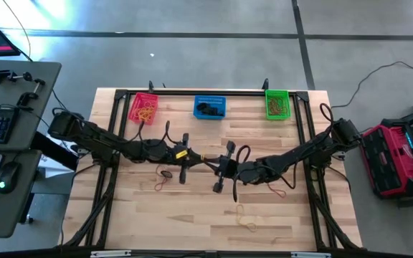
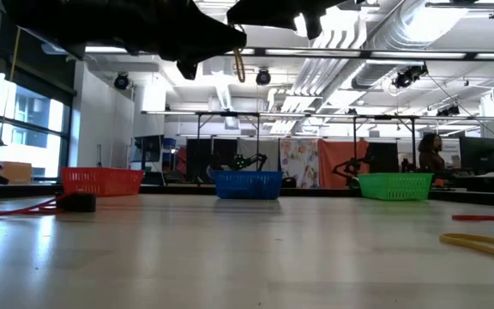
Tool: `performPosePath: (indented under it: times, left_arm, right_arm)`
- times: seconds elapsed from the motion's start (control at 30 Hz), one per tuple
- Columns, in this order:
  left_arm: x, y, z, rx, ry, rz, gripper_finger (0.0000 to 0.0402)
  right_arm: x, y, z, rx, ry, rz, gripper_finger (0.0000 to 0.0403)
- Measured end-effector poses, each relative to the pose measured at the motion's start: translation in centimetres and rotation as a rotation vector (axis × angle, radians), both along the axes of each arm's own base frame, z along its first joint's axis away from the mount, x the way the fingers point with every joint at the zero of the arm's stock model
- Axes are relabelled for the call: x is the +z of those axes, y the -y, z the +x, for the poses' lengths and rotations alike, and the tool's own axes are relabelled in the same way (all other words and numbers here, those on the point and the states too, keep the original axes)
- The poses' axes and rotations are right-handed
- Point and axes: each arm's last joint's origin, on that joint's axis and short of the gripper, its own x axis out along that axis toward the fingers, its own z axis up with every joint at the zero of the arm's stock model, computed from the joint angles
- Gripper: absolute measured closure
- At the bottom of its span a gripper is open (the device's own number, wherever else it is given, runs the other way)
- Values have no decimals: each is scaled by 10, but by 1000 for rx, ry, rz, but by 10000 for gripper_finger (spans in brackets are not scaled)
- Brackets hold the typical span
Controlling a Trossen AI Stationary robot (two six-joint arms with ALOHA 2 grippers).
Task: Sort rubber bands into baskets
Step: Put the top yellow rubber band into the red bin
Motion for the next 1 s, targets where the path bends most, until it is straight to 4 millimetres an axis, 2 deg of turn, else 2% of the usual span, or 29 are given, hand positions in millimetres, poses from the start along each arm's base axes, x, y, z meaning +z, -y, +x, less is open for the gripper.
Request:
performPosePath:
  times: [0.13,0.4,0.53,0.7,1.0]
  left_arm:
    - [7,-1,-5,11,-8,19,401]
    - [20,-7,-24,84,-105,47,401]
    - [26,-9,-35,121,-144,56,401]
    - [34,-20,-51,205,-196,55,401]
    - [43,-63,-98,460,-359,-28,401]
  right_arm:
    - [0,0,0,-2,-2,1,376]
    - [2,1,0,-37,27,24,284]
    - [1,1,0,-38,22,19,251]
    - [0,1,-1,-54,7,7,238]
    - [-6,2,-2,-66,-51,-4,238]
